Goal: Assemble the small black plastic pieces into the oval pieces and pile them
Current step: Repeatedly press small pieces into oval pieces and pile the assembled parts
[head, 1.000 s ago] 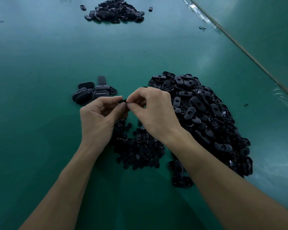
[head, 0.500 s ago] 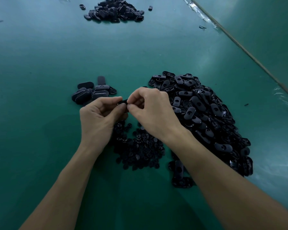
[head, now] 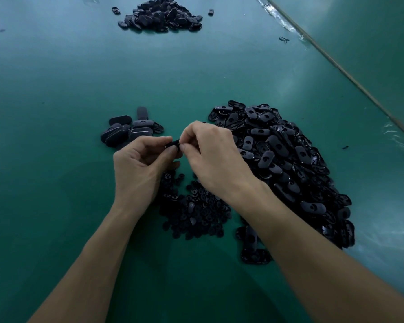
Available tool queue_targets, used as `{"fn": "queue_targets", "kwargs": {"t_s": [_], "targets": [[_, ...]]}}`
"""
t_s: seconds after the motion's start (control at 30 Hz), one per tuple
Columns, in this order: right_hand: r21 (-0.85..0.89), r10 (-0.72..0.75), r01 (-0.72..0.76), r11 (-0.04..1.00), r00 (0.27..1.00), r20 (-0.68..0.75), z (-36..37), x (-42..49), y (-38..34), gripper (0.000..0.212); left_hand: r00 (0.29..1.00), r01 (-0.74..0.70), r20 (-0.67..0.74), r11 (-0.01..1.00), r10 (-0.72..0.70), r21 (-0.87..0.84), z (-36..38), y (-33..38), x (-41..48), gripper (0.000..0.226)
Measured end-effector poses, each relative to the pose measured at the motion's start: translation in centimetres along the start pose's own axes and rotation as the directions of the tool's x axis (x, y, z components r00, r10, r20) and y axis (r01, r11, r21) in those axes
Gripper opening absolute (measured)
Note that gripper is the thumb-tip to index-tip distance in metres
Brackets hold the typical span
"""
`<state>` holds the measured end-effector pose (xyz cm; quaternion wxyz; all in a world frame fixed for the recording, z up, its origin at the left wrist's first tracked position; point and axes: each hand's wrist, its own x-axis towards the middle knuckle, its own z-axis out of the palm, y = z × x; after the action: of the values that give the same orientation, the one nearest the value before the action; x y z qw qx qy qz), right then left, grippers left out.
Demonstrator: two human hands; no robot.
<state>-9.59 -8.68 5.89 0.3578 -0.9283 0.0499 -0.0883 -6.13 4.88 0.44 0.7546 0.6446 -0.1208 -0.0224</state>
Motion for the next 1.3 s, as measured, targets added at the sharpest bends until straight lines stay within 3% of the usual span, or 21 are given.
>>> {"fn": "queue_targets", "kwargs": {"t_s": [0.4,0.6,0.9,1.1,1.3], "targets": [[0.008,0.010,-0.009,1.000,0.999,-0.042,0.0,-0.1,-0.2,0.011,0.999,-0.032,0.017,0.999,0.032,-0.001,-0.1,-0.2,0.1,0.013],[-0.001,-0.006,0.006,1.000,1.000,0.006,-0.1,0.0,-0.4,0.013,1.000,-0.003,0.001,1.000,0.004,-0.024,-0.1,-0.2,0.1,0.013],[-0.135,-0.076,0.070,0.988,0.996,-0.043,0.2,-0.7,-0.6,0.015,0.998,-0.002,0.055,1.000,0.001,0.021,-0.2,-0.2,0.1,0.018],[-0.113,-0.094,0.088,0.990,0.994,-0.046,0.4,-0.6,-0.3,0.013,0.998,-0.004,0.059,1.000,0.004,0.003,-0.2,-0.1,0.0,0.018],[0.068,0.016,-0.010,0.998,0.996,-0.087,1.2,-0.7,0.0,0.014,0.998,-0.022,0.056,0.998,0.019,0.054,-0.4,-0.3,0.2,0.020]]}}
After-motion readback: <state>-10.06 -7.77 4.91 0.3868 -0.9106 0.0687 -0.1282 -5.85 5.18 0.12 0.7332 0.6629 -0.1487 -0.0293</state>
